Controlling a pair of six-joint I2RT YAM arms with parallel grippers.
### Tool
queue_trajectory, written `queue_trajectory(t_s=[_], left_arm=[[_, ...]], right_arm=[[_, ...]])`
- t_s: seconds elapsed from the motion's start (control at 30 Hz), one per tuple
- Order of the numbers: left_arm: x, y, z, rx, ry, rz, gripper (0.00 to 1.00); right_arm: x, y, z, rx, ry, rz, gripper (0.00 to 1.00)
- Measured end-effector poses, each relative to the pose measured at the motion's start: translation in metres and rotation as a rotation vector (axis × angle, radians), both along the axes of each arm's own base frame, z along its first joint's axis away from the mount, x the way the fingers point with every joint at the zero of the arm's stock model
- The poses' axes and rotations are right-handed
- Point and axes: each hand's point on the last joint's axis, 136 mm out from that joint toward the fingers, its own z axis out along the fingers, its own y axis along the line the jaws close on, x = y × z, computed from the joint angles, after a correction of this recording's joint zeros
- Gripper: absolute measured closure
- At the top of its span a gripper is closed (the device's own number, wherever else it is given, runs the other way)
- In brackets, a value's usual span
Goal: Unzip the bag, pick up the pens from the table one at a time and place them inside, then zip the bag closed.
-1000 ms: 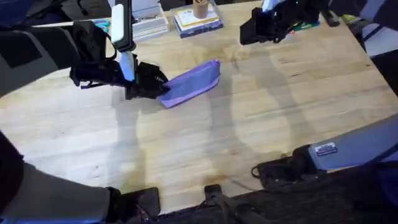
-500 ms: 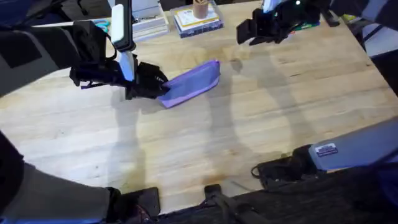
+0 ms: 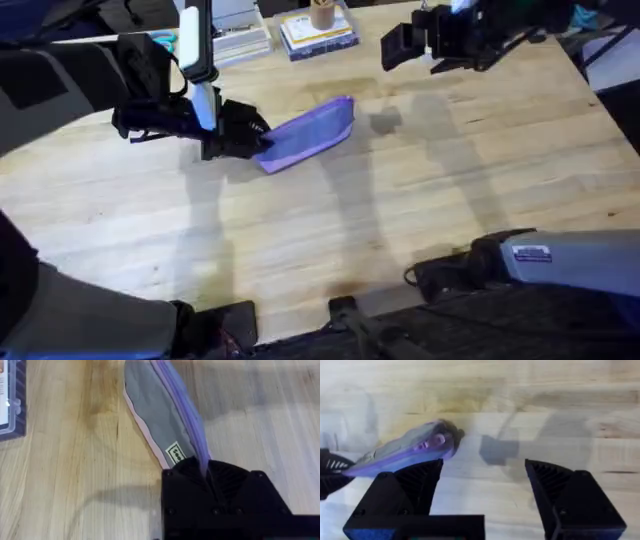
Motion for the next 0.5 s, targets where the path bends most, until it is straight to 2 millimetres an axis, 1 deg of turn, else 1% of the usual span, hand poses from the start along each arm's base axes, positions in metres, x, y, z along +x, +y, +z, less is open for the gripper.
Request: queue_trajectory(t_s=[0.13,0.17,0.2,0.27,0.3,0.33,0.37,0.4,0.5], left_arm=[[0.000,0.000,0.000,0.000,-0.001,0.000,0.951],[0.000,0.000,0.000,0.000,0.000,0.000,0.926],[0.000,0.000,0.000,-0.001,-0.001,-0.001,0.820],[0.000,0.001,0.000,-0.001,0.003,0.001,0.504],[0.000,0.001,0.000,0.000,0.004,0.003,0.362],[0.000,0.001,0.000,-0.001,0.003,0.004,0.192],[0.000,0.002,0.000,0.000,0.005,0.006,0.063],[0.000,0.002,0.000,0.000,0.006,0.007,0.022],[0.000,0.002,0.000,0.000,0.006,0.008,0.009]], right_arm=[[-0.012,0.000,0.013,-0.010,-0.020,0.017,0.004],[-0.013,0.000,0.016,-0.011,-0.029,0.019,0.004],[-0.015,0.000,0.020,-0.012,-0.041,0.020,0.004],[-0.017,0.000,0.027,-0.014,-0.065,0.022,0.004],[-0.018,0.000,0.030,-0.014,-0.074,0.022,0.004],[-0.020,0.000,0.034,-0.014,-0.085,0.023,0.005],[-0.021,0.000,0.036,-0.014,-0.094,0.023,0.004],[-0.022,0.000,0.039,-0.015,-0.101,0.023,0.004],[-0.025,0.000,0.044,-0.016,-0.114,0.025,0.004]])
